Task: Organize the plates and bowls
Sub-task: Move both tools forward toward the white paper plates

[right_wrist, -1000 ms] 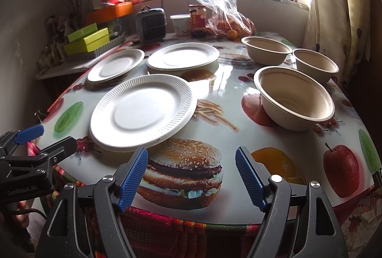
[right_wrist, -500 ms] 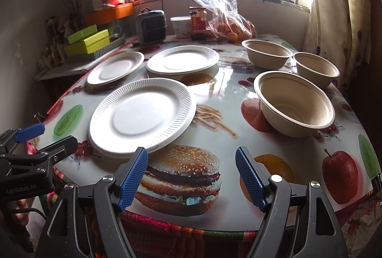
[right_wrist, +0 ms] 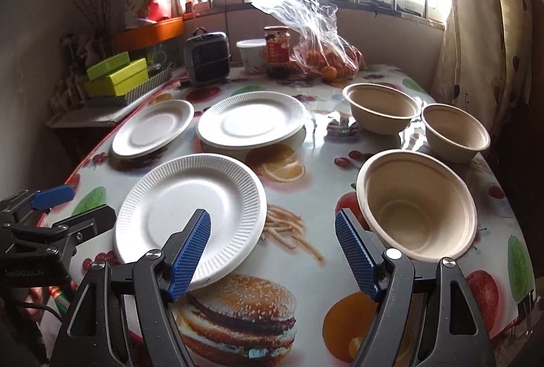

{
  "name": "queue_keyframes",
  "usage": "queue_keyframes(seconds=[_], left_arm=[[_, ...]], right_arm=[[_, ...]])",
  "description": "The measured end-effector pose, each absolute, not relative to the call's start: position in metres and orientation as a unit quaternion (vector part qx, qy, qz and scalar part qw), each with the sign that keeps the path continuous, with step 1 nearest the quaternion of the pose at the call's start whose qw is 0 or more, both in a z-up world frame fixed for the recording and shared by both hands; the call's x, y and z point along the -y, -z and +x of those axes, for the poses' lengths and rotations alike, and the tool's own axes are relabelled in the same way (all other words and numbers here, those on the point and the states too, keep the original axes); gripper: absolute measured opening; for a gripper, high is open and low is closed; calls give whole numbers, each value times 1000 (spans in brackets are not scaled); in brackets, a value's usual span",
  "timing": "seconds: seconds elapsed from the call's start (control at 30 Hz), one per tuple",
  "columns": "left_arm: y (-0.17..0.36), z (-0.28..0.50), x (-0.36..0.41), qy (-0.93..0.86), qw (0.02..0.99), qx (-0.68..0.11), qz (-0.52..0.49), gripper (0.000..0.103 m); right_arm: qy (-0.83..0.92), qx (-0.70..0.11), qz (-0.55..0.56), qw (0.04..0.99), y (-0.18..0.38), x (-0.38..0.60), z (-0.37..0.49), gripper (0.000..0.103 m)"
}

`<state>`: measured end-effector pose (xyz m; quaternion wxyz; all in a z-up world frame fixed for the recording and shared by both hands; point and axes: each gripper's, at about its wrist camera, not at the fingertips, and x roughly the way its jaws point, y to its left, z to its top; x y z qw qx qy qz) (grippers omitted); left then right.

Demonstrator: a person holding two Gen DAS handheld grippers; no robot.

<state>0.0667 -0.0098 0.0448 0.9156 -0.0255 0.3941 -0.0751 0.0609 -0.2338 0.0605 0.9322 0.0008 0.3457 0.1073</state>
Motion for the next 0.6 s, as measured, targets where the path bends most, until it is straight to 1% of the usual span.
queue_keyframes(seconds=[0.37, 0.6], left_arm=[[-65, 141, 11, 85, 912, -400, -33, 101], [-66, 187, 11, 86, 905, -414, -42, 101]], right_arm=[[-92, -342, -5, 935, -81, 232, 123, 76], [-80, -361, 4, 929, -79, 235, 170, 76]])
